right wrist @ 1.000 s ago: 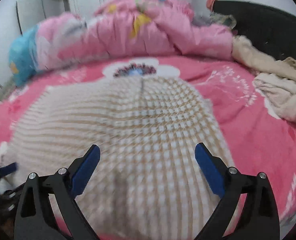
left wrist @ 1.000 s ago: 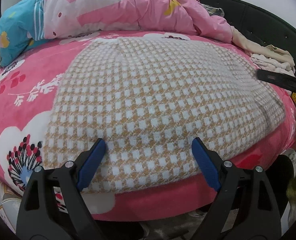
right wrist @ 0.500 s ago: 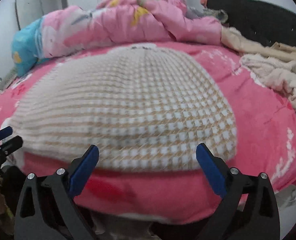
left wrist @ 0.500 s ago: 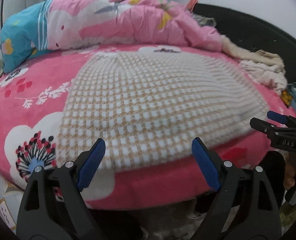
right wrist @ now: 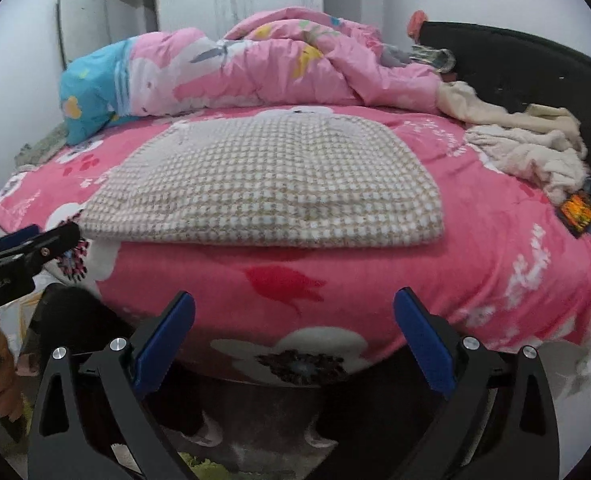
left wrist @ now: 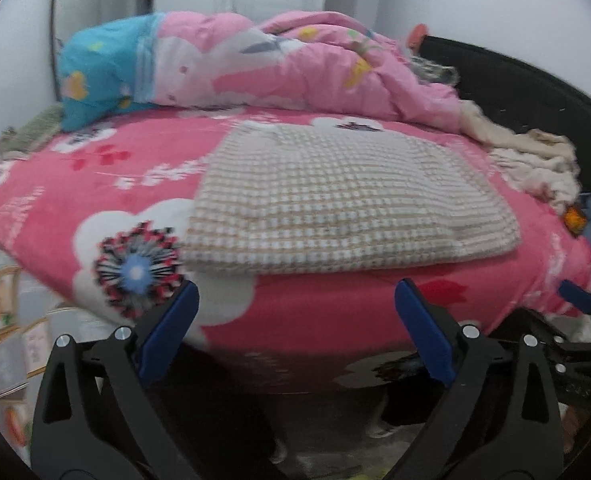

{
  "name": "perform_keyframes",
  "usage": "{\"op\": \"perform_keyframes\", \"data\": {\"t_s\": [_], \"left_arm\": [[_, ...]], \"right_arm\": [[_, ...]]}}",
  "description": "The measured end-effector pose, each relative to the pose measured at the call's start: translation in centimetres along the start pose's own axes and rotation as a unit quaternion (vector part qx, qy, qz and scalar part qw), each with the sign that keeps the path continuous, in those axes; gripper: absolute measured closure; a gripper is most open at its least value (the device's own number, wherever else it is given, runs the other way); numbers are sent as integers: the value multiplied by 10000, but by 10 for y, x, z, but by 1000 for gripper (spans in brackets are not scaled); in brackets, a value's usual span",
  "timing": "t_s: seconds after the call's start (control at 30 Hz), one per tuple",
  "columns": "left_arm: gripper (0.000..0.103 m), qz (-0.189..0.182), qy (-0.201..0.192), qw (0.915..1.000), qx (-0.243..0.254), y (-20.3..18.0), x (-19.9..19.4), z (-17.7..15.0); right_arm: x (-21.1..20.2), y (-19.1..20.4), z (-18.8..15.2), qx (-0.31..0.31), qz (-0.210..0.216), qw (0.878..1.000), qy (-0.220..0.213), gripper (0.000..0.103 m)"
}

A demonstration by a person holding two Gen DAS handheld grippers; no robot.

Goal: Fold large clothes

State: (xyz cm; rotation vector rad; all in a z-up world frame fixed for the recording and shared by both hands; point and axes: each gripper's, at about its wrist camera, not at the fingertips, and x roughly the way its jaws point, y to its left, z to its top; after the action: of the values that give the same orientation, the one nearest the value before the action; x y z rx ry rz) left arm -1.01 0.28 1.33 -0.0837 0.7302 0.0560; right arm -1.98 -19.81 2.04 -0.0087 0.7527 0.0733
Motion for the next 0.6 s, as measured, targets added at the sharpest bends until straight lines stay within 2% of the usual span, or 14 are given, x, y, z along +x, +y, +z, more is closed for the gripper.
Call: {"op": "perform_keyframes", "data": {"t_s": [0.07,0.2,0.27,0.33,0.5,0.6], "left_arm": [[8,181,37,9998,-35,2,-3,2],[8,272,22,9989,-380,10,-10,5],[8,467,183,9983,-290,7,-7,6],[8,491,296,9982,-159,3,-1,7],[8,791,253,9965,89,-12,9,5],[8,706,452,9963,197,-19,18,5]], "right_arm": [[-6,3,-2,3,-149,9998,-94,6],[-12,8,-1,-58,-241,9995,-174,6],[-13,9,3,-91,-331,9992,-196,6],[-15,9,7,-98,-375,9991,-199,6],[-15,8,16,-45,-353,9992,-159,6],[-7,8,22,10,-305,9995,-9,6]]}}
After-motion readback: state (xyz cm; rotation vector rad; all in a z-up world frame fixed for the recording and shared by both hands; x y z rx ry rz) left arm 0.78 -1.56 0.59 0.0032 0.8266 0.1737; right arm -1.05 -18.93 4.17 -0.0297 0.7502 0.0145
